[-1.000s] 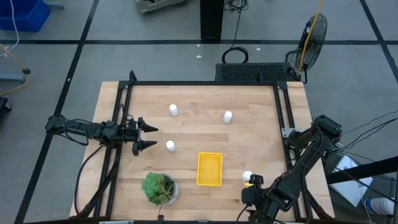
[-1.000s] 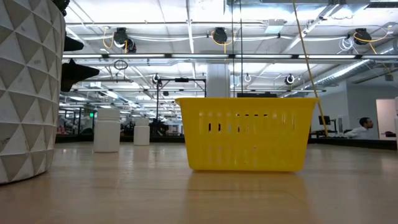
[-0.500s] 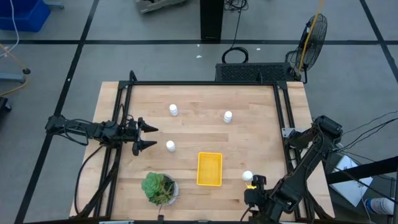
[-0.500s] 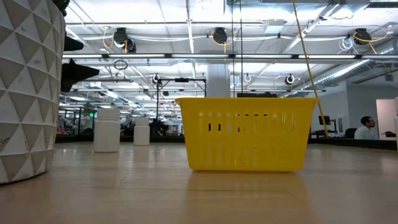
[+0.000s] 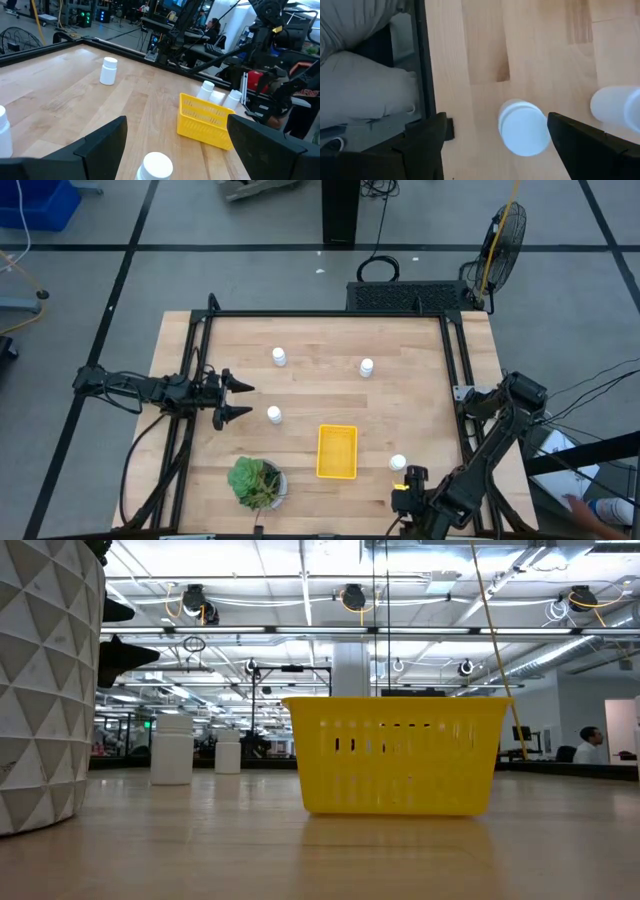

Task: Pick and place pill bottles into a basket
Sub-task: Put the white pill bottle into the yellow bin

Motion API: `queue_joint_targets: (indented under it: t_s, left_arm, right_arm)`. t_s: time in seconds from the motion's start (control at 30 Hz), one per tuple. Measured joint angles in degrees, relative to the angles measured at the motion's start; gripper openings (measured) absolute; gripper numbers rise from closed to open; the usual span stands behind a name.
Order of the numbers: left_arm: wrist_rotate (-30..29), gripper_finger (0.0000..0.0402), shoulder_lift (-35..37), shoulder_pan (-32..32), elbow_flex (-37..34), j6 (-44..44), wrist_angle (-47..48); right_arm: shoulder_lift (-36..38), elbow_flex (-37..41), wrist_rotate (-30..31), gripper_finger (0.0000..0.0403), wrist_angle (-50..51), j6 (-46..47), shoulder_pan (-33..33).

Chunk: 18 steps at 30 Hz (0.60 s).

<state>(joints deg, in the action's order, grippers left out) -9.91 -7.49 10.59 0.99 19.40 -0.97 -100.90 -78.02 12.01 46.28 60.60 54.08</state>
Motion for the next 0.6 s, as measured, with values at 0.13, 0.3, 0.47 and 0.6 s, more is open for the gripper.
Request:
queue_joint_targets:
  t_s: [0.13, 0.3, 0.47, 0.6]
  left_arm:
    - [0.0, 0.0347, 0.0, 0.0, 0.0, 0.1, 0.0]
    - [0.4, 0.0347, 0.0, 0.0, 0.0, 0.0, 0.0]
    - [0.6, 0.0347, 0.0, 0.0, 0.0, -0.2, 0.0]
    - [1.4, 0.0347, 0.0, 0.0, 0.0, -0.2, 0.0]
  right_arm:
    - [0.2, 0.0, 1.4, 0.0338, 1.3, -0.2, 0.0]
    - [0.3, 0.0, 3.4, 0.0338, 2.8, 0.5, 0.0]
    - [0.3, 0.0, 6.1, 0.0338, 2.9, 0.1, 0.0]
    - [0.3, 0.0, 6.4, 0.0338, 2.9, 0.1, 0.0]
